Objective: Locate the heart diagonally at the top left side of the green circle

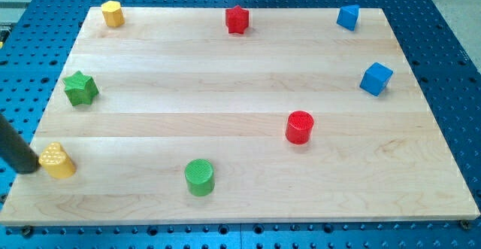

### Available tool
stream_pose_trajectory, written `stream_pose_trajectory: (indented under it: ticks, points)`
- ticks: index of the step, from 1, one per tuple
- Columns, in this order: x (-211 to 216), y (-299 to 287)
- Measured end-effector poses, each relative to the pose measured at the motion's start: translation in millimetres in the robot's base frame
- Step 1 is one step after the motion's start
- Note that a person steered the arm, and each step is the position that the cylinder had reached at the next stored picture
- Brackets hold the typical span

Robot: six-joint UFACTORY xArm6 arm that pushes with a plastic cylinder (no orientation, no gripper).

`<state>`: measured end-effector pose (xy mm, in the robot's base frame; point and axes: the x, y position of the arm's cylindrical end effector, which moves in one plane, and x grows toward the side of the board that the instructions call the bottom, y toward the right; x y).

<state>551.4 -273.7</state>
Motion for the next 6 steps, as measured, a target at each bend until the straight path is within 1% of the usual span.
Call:
stream_pose_trajectory:
  ticks: [1, 2, 3, 4, 5, 6]
  points:
    - [0.1, 47.4]
    - [-0.5, 13.5]
    - [26.8, 69.5]
    - [19.7, 81.8]
    - [1.0, 79.9]
    - [-4.9, 101.6]
